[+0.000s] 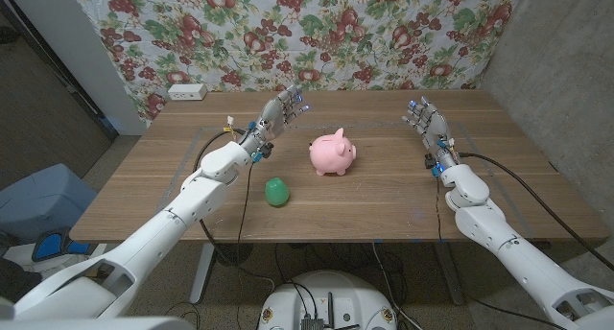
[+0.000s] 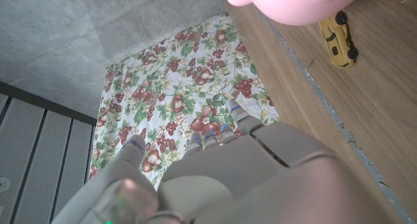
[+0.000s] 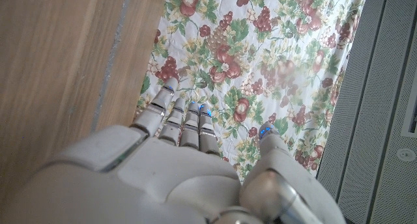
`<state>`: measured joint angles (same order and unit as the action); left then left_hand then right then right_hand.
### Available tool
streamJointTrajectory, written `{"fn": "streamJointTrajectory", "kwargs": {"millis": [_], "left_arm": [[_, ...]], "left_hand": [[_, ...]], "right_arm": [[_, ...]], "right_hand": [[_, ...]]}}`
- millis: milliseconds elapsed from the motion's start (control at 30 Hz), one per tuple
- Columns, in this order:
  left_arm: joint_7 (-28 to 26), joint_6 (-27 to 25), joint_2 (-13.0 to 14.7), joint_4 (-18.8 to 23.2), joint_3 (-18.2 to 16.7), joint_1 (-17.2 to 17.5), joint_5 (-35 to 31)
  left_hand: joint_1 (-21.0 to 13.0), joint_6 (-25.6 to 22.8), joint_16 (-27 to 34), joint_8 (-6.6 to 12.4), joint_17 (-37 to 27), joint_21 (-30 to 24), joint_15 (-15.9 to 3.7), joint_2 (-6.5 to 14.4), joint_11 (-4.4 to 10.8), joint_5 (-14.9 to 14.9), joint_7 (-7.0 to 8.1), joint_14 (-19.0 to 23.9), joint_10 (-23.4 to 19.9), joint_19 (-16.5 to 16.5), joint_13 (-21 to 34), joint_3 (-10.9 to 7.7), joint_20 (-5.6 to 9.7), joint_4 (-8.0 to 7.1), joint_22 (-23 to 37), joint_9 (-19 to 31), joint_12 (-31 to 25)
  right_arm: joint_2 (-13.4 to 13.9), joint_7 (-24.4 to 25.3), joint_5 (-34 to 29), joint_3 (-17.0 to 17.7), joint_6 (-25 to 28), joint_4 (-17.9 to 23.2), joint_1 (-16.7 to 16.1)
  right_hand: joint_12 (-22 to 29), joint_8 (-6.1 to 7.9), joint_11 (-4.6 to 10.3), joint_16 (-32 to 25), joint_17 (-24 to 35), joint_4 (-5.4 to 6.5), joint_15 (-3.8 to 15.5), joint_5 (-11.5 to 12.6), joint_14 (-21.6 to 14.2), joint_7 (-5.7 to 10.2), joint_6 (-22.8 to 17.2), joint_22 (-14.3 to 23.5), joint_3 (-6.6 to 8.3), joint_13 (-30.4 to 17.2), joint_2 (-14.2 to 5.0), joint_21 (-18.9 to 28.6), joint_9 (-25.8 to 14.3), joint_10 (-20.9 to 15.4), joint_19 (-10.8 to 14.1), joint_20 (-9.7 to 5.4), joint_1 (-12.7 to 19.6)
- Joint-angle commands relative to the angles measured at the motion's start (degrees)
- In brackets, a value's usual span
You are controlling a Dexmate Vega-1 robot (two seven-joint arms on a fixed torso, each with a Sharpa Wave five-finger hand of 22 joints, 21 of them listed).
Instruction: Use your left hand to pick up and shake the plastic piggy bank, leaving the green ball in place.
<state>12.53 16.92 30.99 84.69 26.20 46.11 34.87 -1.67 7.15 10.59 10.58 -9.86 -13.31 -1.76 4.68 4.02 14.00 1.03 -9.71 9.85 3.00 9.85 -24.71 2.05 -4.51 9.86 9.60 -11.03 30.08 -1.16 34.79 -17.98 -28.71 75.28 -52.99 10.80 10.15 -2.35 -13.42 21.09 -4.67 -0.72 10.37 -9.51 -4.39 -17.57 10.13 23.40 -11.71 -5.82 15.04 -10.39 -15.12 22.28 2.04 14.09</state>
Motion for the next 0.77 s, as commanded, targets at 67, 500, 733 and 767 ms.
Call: {"fn": "streamJointTrajectory", "kwargs": {"millis": [67, 500, 733, 767], "left_arm": [[-5.6, 5.6, -3.4, -3.2, -3.0, 3.0, 1.8], [-9.0, 5.9, -3.2, -3.6, -5.3, 5.2, 3.1], [-9.1, 4.9, -2.4, -3.3, -5.8, 5.7, 3.8], [-8.9, 4.6, -2.3, -3.4, -5.8, 5.7, 3.9]], "left_hand": [[-0.4, -0.9, 0.1, 0.20, 0.0, 0.3, -2.69, 5.0, 1.16, 0.3, 1.09, 1.0, 1.8, 1.0, 0.2, -1.03, 0.60, 0.22, -0.1, 0.0, -0.2], [-1.2, -1.8, 0.0, 0.30, 0.2, 0.6, -2.74, 4.2, 1.02, 0.3, 1.04, 1.7, 1.1, 1.6, 0.1, -1.72, 0.60, 1.11, -0.1, 0.0, -0.1], [-1.5, -2.3, -0.1, 0.33, 0.2, 0.7, -2.77, 4.0, 0.98, 0.3, 0.98, 2.1, 0.6, 2.1, 0.1, -2.09, 0.83, 1.53, -0.1, 0.0, -0.2], [-1.5, -2.4, -0.1, 0.36, 0.2, 0.7, -2.76, 4.0, 0.98, 0.3, 0.96, 2.1, 0.6, 2.1, 0.1, -2.12, 0.82, 1.57, -0.1, 0.0, -0.2]], "right_arm": [[-0.2, 0.2, -0.4, -0.5, 0.5, 0.4, 0.3], [-0.4, 2.1, -1.9, -0.7, 0.6, 1.1, 0.5], [-0.7, 5.0, -4.2, -0.2, -0.9, 1.8, 0.3], [-0.6, 5.5, -4.4, 0.0, -1.1, 2.2, 0.0]], "right_hand": [[0.0, 0.36, -0.07, 0.2, 0.0, 0.12, 0.23, -0.2, 0.3, -0.03, -0.1, 0.1, -0.26, -0.1, -0.07, -0.3, -0.2, 0.2, 0.3, -0.29, -0.9], [0.2, 0.65, -0.02, 0.3, -0.4, 0.36, 0.16, -0.2, 0.1, 0.16, -0.5, 0.1, -0.55, 0.0, -0.01, -0.5, -0.1, 0.1, 0.3, -0.13, -1.7], [0.3, 0.83, -0.02, 0.5, -0.7, 0.38, 0.17, -0.3, 0.0, 0.33, -1.0, 0.1, -0.71, 0.0, 0.06, -1.1, -0.1, 0.0, -0.6, -0.10, -2.1], [0.3, 0.86, 0.10, 0.5, -0.8, 0.36, 0.28, -0.3, 0.0, 0.32, -1.1, 0.1, -0.74, 0.0, 0.05, -1.1, -0.1, 0.0, -0.7, -0.09, -2.2]]}}
